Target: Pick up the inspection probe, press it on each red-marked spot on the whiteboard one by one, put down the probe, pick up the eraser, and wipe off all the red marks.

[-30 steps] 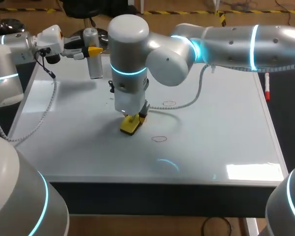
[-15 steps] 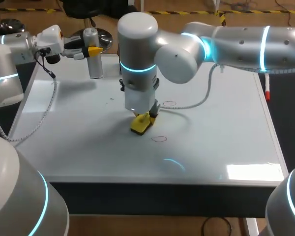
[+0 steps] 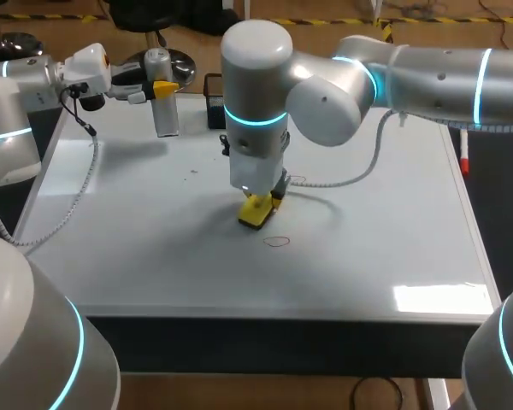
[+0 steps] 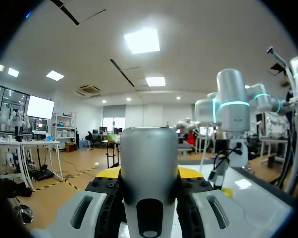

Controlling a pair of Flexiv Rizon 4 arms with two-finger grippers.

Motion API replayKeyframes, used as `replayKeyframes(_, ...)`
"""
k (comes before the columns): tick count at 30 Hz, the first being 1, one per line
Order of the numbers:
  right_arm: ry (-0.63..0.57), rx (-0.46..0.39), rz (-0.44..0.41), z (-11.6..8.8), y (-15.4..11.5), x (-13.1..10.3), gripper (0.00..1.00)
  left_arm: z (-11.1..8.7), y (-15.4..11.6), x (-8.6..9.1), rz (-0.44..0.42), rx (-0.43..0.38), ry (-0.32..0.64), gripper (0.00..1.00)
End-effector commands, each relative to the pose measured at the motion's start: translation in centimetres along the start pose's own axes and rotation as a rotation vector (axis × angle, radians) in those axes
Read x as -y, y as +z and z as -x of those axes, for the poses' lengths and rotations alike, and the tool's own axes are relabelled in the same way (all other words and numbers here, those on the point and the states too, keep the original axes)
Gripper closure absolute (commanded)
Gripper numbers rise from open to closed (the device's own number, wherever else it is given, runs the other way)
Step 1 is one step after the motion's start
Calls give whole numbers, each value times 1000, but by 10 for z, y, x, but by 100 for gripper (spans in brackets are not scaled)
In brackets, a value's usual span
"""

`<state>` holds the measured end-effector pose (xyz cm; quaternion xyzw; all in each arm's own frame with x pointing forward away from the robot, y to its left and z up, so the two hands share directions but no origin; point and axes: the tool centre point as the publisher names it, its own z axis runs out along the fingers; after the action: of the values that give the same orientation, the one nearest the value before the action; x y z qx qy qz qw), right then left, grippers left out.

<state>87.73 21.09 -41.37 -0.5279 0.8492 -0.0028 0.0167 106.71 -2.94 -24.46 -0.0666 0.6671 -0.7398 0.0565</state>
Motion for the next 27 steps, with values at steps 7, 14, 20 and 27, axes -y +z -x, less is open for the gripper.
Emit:
replayKeyframes(7,-71,49,-27,1,-73,27,100,-2,0,2,3,5,0,100)
replayKeyframes(14,-85,41,-7,-2,-69,43,100,-2,0,2,3,5,0,100)
replayKeyframes(20,-53,15,-19,-20,-73,82,100,-2,0,2,3,5,0,100)
replayKeyframes(27,40,-13,-24,-49,-77,141,100,-2,0,2,3,5,0,100)
